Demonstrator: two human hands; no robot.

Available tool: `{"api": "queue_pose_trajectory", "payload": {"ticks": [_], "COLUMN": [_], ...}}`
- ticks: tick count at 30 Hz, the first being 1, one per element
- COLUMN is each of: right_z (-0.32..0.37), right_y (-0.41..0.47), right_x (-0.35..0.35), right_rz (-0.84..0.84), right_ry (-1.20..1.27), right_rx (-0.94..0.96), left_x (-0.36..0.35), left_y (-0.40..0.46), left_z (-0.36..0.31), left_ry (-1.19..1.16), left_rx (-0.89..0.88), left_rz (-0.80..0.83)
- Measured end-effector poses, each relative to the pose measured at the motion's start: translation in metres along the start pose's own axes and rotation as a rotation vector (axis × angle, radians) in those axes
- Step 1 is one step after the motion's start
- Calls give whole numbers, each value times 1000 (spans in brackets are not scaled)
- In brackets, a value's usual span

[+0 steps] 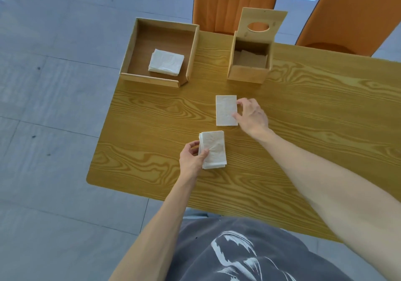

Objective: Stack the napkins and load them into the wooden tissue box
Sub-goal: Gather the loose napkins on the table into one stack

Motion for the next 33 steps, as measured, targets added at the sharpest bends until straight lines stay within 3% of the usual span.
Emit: {"api": "queue_pose_trajectory", "payload": {"ticks": [6, 13, 22, 33], "right_z": [6, 8, -1, 7], "right_y": [34, 42, 22, -28], "right_x": [7, 0, 9, 58], "right_rz": [99, 111, -34, -236], "right_ry": [-170, -165, 110, 304], "right_rx": [21, -15, -95, 81], "left_x": [3, 11, 12, 13], "left_y": [2, 11, 11, 9], "left_z": [-12, -15, -16, -16], "left_ry": [-26, -34, -33, -48], "left_rx": [-3, 3, 17, -26], "left_rz": [12, 11, 32, 27]}}
Point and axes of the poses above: each hand's wrist, its own y-axis towards the middle knuckle, its own x-axis out of the back of the hand, z = x × y, the point moved 8 cm from there along y, towards the middle knuckle, and after that the axes turned 9 degrees about -z, right-handed, at the moved point
